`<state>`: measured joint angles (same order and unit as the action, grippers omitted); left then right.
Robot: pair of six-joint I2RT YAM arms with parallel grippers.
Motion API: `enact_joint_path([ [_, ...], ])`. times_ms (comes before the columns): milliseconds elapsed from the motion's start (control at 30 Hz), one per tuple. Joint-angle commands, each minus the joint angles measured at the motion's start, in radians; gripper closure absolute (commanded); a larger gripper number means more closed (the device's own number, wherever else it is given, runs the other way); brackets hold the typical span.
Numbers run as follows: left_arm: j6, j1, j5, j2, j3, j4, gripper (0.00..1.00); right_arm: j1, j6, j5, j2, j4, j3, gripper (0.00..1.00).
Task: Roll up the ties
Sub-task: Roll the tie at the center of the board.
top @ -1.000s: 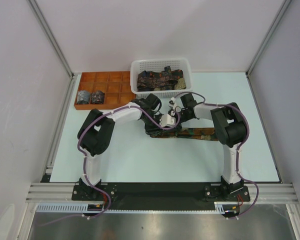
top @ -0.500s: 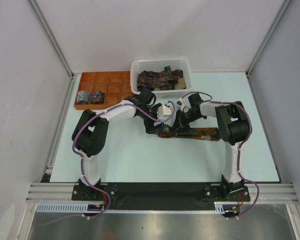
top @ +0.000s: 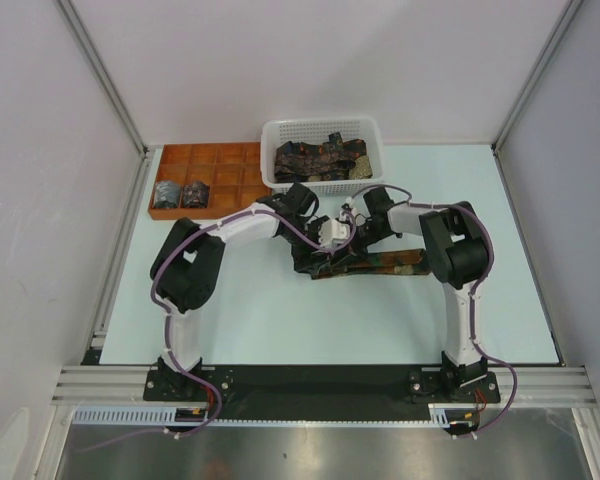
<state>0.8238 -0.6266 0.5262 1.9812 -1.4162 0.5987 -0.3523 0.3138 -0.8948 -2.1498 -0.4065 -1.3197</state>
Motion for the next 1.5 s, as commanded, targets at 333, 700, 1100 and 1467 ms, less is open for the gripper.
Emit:
enact_joint_path([
  [333, 0.014, 0.022, 0.023, -0.108, 0.059, 0.079, 0.10, -0.082, 0.097, 0.126, -0.062, 0.097, 0.010, 1.00],
  [700, -0.051, 0.005, -0.100, -0.024, 0.028, 0.012, 0.22, -0.105, 0.130, 0.077, -0.058, 0.129, -0.001, 1.00],
  [1100, 0.086, 0.018, -0.146, 0.013, 0.029, 0.111, 0.71, 0.030, -0.118, -0.019, 0.085, -0.158, -0.073, 0.63],
  [1467, 0.146, 0.024, -0.126, 0.002, -0.006, 0.168, 0.69, 0.041, -0.312, 0.282, 0.030, -0.328, -0.092, 0.74],
])
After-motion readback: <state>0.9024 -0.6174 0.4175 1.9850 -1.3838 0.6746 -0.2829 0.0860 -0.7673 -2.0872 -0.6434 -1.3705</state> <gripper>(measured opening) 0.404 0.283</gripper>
